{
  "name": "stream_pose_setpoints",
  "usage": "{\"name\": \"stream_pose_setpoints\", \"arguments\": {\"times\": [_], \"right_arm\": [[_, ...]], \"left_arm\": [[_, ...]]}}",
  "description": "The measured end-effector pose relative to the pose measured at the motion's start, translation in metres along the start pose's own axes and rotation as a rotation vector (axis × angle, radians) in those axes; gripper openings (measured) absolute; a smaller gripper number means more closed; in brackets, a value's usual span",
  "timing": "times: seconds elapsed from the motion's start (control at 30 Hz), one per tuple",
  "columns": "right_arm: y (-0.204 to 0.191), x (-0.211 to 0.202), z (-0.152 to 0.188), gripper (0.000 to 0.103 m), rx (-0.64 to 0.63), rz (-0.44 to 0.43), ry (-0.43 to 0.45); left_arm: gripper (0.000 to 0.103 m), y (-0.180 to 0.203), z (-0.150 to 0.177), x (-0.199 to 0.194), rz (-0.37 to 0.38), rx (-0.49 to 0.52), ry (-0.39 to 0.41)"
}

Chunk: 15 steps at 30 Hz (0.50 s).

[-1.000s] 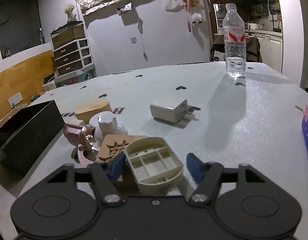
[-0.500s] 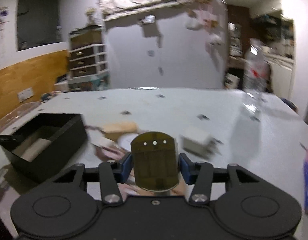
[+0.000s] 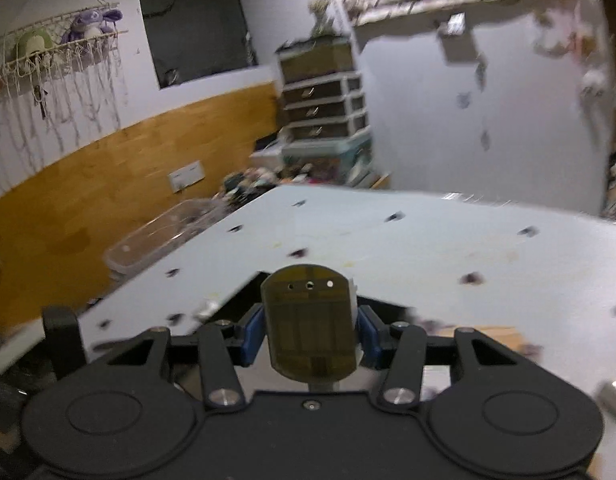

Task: Organize rigid objects
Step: 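Grasp the beige compartment tray with the right gripper while the left gripper clamps the box wall, then lower the beige tray into the black box and open the right gripper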

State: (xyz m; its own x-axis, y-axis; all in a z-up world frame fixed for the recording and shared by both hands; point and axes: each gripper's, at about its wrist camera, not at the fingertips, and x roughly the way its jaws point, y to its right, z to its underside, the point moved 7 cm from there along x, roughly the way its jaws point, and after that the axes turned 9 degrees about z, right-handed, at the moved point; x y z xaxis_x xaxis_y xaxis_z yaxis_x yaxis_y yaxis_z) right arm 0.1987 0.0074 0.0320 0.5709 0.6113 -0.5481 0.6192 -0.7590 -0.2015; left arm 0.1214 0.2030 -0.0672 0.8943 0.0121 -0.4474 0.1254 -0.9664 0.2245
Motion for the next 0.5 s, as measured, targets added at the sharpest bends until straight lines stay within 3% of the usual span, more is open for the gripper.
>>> {"name": "stream_pose_setpoints", "arguments": {"times": [0.1, 0.27, 0.5], "right_arm": [[-0.018, 0.039, 0.002, 0.050, 0.076, -0.027, -0.129], [-0.029, 0.109, 0.010, 0.050, 0.254, -0.001, -0.299], [-0.037, 0.157, 0.018, 0.049, 0.328, 0.071, -0.349]], "left_arm": [[0.004, -0.001, 0.000, 0.000, 0.002, 0.000, -0.003], [0.005, 0.001, 0.000, 0.002, 0.010, 0.002, -0.007], [0.005, 0.007, 0.000, 0.003, 0.027, 0.020, -0.018]]}}
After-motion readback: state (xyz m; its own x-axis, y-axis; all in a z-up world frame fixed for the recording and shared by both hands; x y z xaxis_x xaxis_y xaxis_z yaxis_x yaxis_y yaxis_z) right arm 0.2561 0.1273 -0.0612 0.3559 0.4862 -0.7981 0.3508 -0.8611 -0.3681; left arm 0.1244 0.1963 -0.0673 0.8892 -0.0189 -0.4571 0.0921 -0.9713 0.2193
